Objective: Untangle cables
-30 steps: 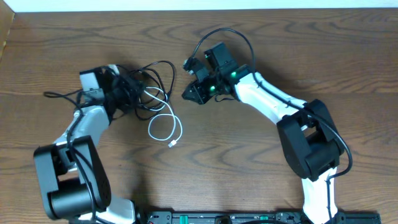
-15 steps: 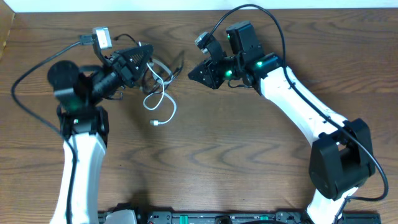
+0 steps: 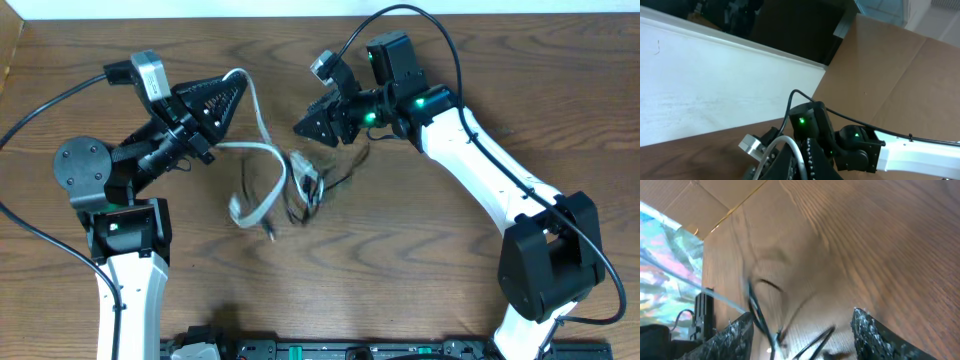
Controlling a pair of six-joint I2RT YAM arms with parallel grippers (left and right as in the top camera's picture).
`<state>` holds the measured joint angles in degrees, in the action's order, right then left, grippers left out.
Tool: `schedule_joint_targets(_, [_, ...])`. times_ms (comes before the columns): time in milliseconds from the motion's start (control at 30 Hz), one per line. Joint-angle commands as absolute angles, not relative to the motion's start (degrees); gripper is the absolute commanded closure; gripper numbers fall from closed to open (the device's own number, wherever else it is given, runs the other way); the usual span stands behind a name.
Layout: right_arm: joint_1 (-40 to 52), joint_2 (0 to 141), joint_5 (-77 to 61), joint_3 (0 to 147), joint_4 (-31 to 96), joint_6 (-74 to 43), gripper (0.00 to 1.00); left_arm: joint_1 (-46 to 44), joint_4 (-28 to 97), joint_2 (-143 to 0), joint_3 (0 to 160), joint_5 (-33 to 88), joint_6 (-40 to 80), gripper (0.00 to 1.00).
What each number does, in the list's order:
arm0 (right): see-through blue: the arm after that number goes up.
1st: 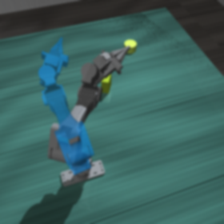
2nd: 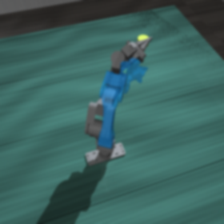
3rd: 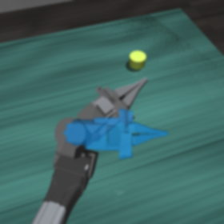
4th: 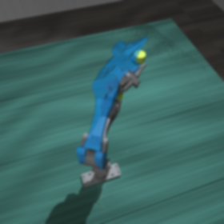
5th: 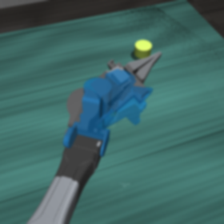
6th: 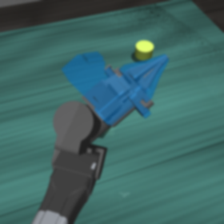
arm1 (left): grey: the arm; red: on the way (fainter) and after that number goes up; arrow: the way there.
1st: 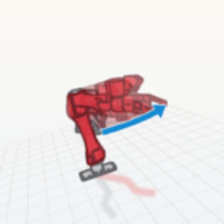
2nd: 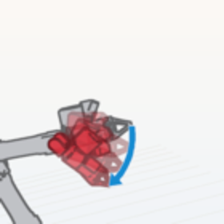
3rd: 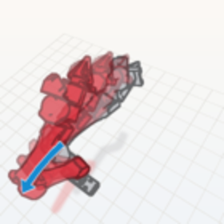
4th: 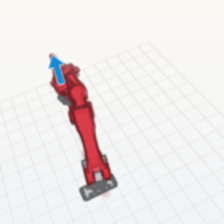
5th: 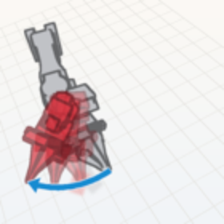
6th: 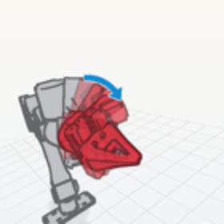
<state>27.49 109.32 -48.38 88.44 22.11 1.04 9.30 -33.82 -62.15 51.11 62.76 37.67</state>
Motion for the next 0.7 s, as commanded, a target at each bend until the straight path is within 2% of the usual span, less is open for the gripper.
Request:
schedule_joint_targets(0, [27.1,108.1,-50.6,89.1,23.7,5.4,0.42,9.2,-34.4,-61.8,51.9,63.4,37.2,0.93])
schedule_joint_targets(233, [27.1,108.1,-50.5,89.1,32.2,17.5,0.42,9.3,-33.6,-61.8,51.9,63.4,37.1,0.93])
schedule_joint_targets(400, [27.3,108.7,-50.5,89.1,37.2,20.2,0.5,9.3,-33.5,-62.4,51.9,63.4,37.1,0.92])
schedule_joint_targets(667, [29.5,109.9,-49.8,88.0,40.4,22.6,0.48,10.8,-33.5,-63.2,51.9,63.4,37.2,0.93])
